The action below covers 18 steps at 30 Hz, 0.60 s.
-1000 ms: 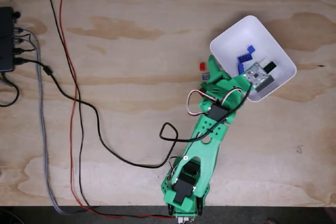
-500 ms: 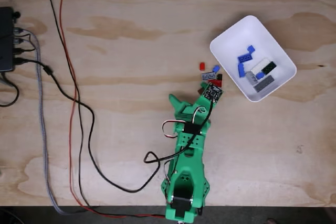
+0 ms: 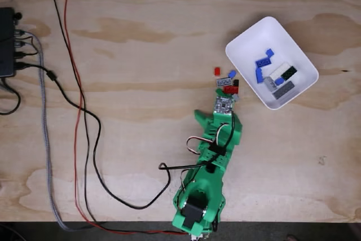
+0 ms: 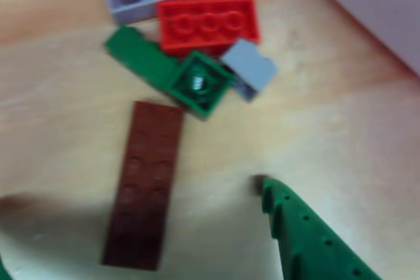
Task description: Put all lego bricks in the bin.
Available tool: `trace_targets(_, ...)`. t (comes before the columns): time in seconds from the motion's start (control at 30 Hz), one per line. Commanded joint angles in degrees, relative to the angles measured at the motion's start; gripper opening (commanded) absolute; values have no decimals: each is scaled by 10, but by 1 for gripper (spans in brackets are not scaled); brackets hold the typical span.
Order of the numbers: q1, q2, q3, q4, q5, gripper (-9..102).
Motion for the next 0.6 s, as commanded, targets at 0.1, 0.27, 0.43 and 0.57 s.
trace_targets(0.1,41,51,43,-39,-72,34)
trace_targets(0.27,-21,59,47,-88,15,30)
trace_targets(0.43,-33,74,47,-90,29,18)
trace_targets(0.57,-40,83,47,-62,32,8)
